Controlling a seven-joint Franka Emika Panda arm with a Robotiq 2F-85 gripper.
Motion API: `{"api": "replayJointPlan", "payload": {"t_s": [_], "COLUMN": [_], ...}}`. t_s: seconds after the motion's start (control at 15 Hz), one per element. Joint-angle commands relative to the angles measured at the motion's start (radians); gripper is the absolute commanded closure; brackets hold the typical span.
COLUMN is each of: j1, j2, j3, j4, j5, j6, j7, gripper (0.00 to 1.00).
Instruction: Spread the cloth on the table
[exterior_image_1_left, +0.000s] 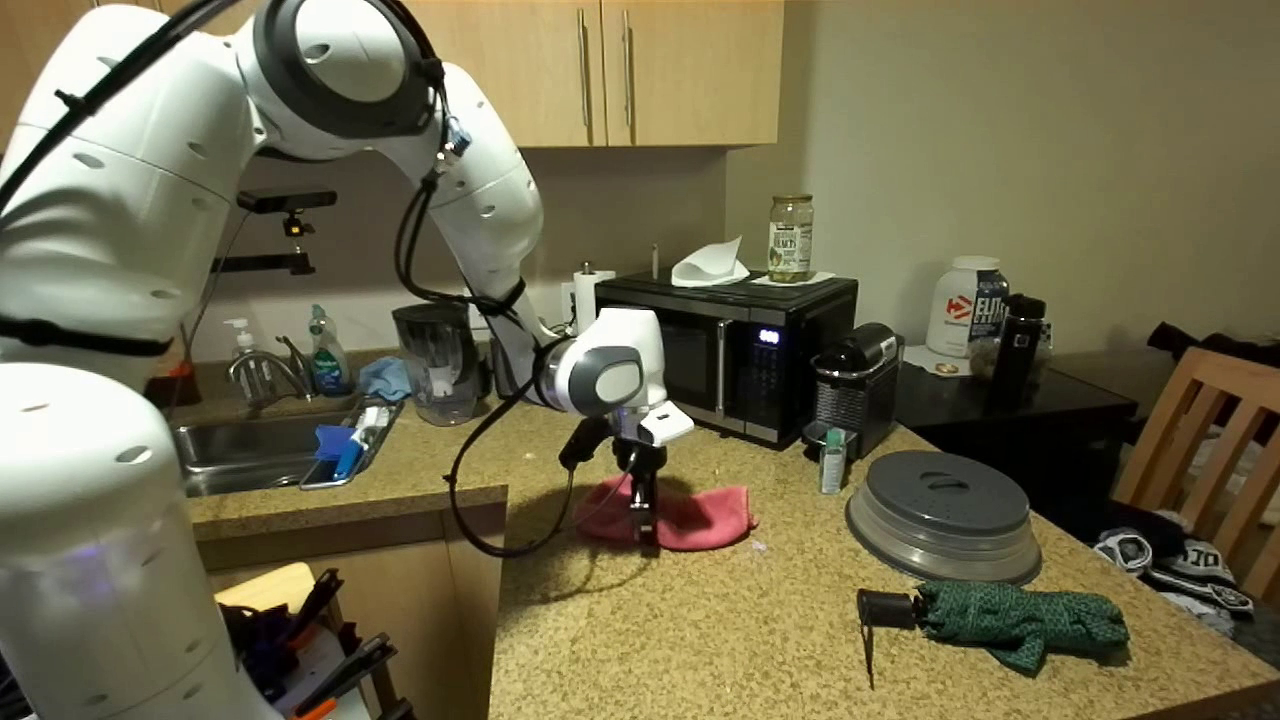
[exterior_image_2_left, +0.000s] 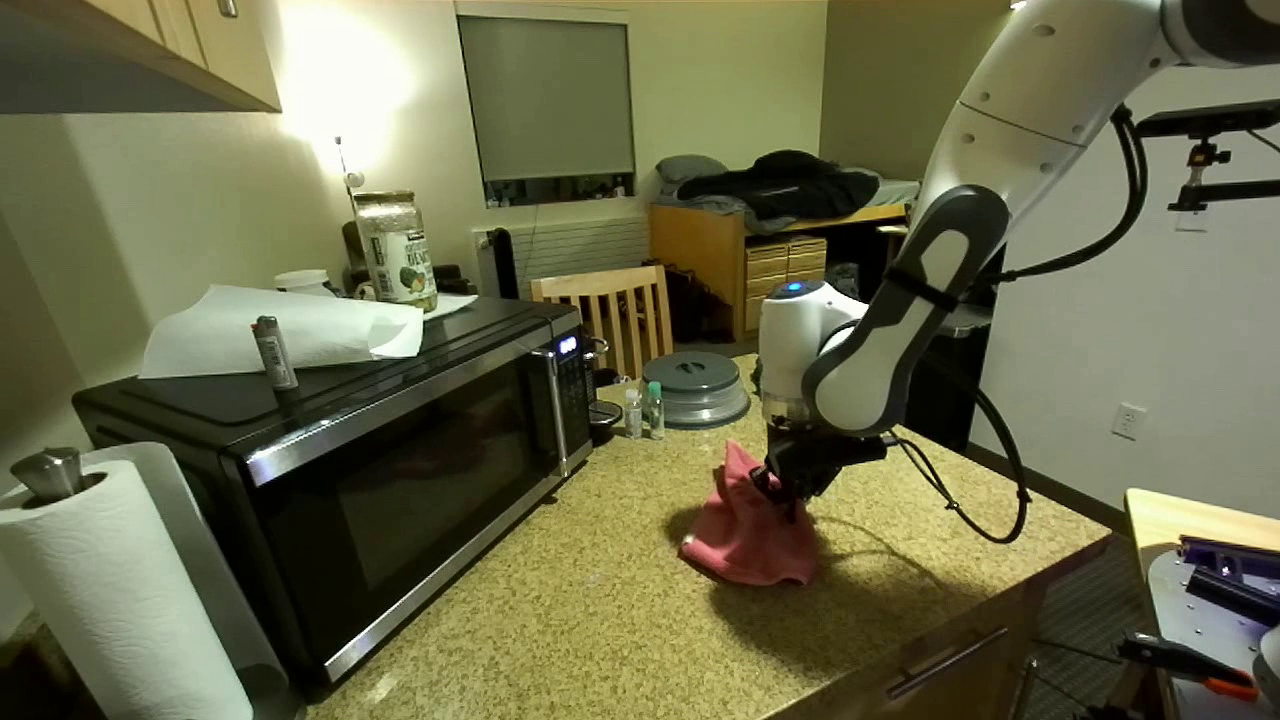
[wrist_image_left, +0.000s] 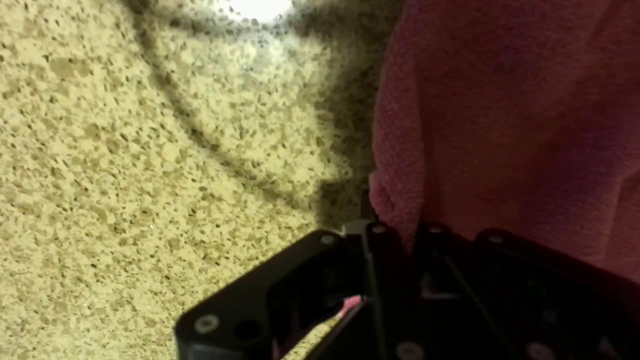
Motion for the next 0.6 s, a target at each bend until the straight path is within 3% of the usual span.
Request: {"api": "replayJointPlan", "payload": {"t_s": [0.0,0.53], "j1": [0.025,0.073], "j2": [-0.030,-0.122], "j3": [-0.021,-0.083], "j4": [-0.011,-0.078], "j5": [-0.023,-0.108], "j6": [-0.027,-0.046], "j7": [0.031,0.073], "gripper": [0.96,0.96]}}
